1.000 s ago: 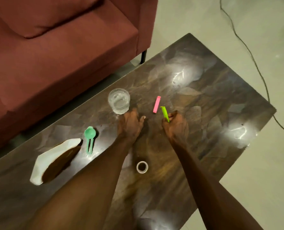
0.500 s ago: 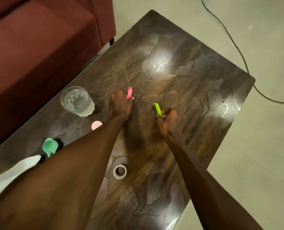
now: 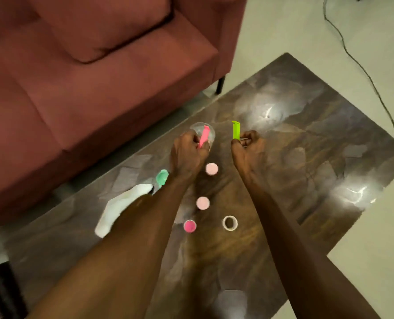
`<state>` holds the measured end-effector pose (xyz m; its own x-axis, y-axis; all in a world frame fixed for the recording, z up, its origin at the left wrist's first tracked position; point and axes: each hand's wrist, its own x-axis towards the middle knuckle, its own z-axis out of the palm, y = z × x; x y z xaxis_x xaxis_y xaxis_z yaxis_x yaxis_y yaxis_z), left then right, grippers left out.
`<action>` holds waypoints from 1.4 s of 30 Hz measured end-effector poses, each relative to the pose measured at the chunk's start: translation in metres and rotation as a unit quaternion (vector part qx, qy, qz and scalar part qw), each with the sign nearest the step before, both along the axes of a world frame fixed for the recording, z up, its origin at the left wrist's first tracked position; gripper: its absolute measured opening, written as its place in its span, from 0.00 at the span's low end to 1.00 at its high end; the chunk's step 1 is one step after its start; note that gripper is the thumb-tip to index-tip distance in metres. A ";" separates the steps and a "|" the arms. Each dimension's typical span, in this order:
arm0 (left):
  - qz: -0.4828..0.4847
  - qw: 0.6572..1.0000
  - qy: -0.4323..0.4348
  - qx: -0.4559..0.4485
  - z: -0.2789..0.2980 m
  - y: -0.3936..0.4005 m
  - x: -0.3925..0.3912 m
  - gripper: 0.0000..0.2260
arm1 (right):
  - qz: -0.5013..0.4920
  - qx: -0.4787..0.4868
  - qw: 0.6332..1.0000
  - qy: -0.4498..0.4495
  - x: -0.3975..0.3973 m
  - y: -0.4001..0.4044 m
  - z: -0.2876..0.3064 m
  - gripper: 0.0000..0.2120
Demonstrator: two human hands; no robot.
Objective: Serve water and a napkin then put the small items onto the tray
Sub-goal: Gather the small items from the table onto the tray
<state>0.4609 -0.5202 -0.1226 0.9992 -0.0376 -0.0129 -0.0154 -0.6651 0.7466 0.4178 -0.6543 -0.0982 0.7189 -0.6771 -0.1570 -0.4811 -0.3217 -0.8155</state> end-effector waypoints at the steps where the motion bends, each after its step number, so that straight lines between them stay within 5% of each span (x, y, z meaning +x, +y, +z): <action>1: 0.017 1.000 -0.009 0.003 0.010 0.025 -0.002 0.11 | 0.006 0.003 1.000 -0.008 0.004 0.022 0.008 0.02; 10: 0.191 0.978 -0.063 0.061 0.074 0.306 -0.063 0.11 | 0.194 0.012 0.979 -0.057 -0.008 0.265 0.053 0.09; 20: 0.352 0.928 0.092 0.080 0.079 0.585 -0.206 0.10 | 0.444 0.039 0.894 0.045 -0.110 0.543 0.044 0.02; 28: 0.367 0.895 0.247 0.055 0.021 0.640 -0.259 0.17 | 0.519 -0.027 0.832 0.195 -0.166 0.622 -0.040 0.13; 34: 0.341 0.889 0.304 0.035 -0.023 0.640 -0.252 0.19 | 0.522 -0.081 0.827 0.191 -0.180 0.634 -0.044 0.12; 42: 0.357 0.884 0.302 0.021 -0.033 0.640 -0.232 0.18 | 0.625 -0.224 0.723 0.189 -0.178 0.654 -0.057 0.10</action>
<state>0.2286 0.1203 -0.1556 0.5791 0.6125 -0.5381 0.8118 -0.3723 0.4499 0.2399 -0.0004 -0.1553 0.7761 0.4221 -0.4684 0.2531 -0.8890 -0.3817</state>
